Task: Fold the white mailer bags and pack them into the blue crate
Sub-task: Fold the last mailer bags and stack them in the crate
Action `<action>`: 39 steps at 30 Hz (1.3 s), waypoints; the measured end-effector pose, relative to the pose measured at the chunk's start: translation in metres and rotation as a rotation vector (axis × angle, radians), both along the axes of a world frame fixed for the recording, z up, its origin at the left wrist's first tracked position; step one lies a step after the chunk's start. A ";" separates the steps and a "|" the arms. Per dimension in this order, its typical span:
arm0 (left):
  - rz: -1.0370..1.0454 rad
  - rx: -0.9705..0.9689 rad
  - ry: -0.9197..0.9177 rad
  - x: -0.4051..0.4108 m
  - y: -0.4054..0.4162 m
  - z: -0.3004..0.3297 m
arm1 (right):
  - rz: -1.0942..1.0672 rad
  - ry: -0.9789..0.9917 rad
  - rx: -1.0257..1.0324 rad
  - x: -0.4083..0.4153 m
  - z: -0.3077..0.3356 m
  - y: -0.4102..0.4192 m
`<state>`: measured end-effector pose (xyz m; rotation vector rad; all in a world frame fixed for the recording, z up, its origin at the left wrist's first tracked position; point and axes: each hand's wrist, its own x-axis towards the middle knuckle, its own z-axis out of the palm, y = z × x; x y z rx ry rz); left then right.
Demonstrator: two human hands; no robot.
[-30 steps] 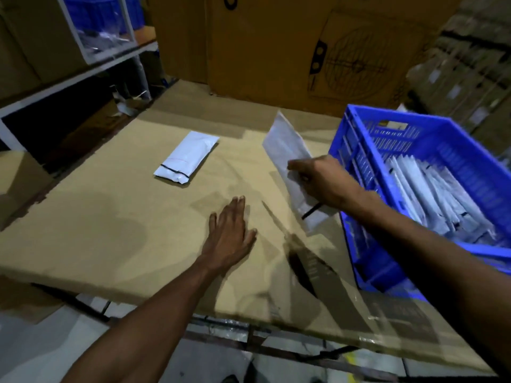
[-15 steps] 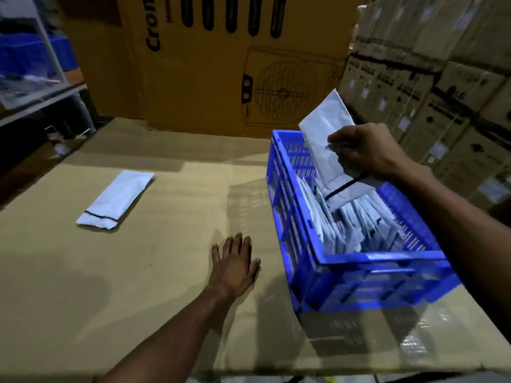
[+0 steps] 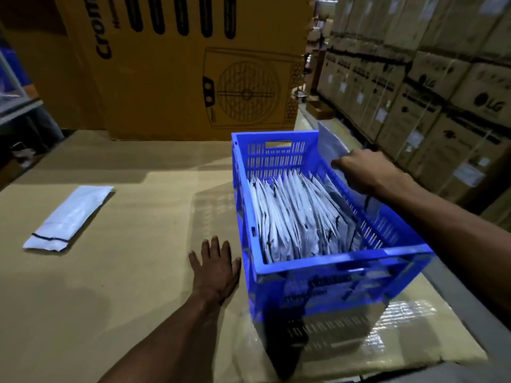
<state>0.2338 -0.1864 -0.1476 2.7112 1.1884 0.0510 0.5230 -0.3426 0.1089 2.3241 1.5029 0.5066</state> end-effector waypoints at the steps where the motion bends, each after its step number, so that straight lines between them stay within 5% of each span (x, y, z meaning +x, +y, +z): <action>1: -0.011 0.003 0.021 0.001 -0.001 0.002 | 0.010 -0.014 -0.011 0.003 -0.005 0.000; 13: -0.019 0.012 -0.009 -0.002 -0.003 0.003 | -0.110 0.095 -0.118 0.013 -0.070 -0.007; 39: 0.024 0.105 -0.051 -0.002 0.002 -0.009 | -0.130 0.479 -0.099 0.037 -0.107 0.007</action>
